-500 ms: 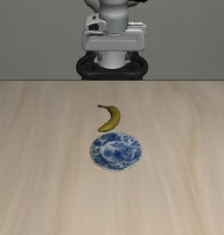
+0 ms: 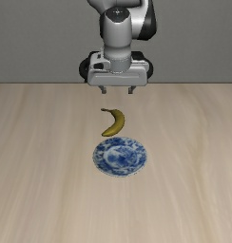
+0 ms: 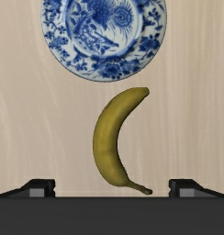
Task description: Pick the banana on the table and place it on the plate
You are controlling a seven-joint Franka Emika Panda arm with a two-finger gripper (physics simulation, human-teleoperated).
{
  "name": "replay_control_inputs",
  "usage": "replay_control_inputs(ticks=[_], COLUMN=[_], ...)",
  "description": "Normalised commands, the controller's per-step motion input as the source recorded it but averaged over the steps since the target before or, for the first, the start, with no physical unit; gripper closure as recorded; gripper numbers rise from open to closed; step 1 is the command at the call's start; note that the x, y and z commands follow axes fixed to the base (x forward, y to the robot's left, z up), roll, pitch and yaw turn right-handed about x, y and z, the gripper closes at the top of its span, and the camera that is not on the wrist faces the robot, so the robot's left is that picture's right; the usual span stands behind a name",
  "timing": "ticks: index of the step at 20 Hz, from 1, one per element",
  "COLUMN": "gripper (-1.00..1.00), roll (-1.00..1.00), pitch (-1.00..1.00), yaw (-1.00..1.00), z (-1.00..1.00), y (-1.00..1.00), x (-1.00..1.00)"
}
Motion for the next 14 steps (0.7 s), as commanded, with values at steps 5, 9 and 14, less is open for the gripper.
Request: replay_control_inputs(ticks=[5, 9, 14], gripper=[-1.00, -1.00, 1.00], roll=[0.00, 0.00, 0.00], pitch=[0.00, 0.00, 0.00], yaw=[0.00, 0.00, 0.00], z=[-1.00, -1.00, -0.60], y=[0.00, 0.00, 0.00], x=[0.00, 0.00, 0.00])
